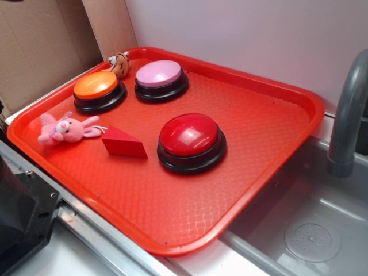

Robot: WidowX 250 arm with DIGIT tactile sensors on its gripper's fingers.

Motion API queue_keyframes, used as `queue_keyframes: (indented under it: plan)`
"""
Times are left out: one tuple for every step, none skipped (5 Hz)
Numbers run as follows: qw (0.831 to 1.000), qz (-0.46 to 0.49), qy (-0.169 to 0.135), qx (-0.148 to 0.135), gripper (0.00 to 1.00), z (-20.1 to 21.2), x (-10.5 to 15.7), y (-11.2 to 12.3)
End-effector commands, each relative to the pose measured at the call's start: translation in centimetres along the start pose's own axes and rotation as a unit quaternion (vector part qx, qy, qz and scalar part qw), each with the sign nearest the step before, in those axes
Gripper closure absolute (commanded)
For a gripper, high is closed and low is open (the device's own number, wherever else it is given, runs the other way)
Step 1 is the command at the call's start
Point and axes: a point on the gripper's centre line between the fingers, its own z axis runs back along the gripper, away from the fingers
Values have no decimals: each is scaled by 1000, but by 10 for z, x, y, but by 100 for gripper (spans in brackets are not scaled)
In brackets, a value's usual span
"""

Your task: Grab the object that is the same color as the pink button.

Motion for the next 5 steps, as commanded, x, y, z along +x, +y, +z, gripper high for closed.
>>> queue_keyframes:
  plan:
    - [1000, 0, 0, 0, 0, 0, 0, 0]
    - [999, -28, -21, 16, 0, -14, 2, 10]
    - [997, -51, -26, 44, 0, -38, 5, 25]
    - [996, -71, -24, 46, 0, -71, 9, 47]
    - [988, -134, -27, 71, 0, -104, 12, 72]
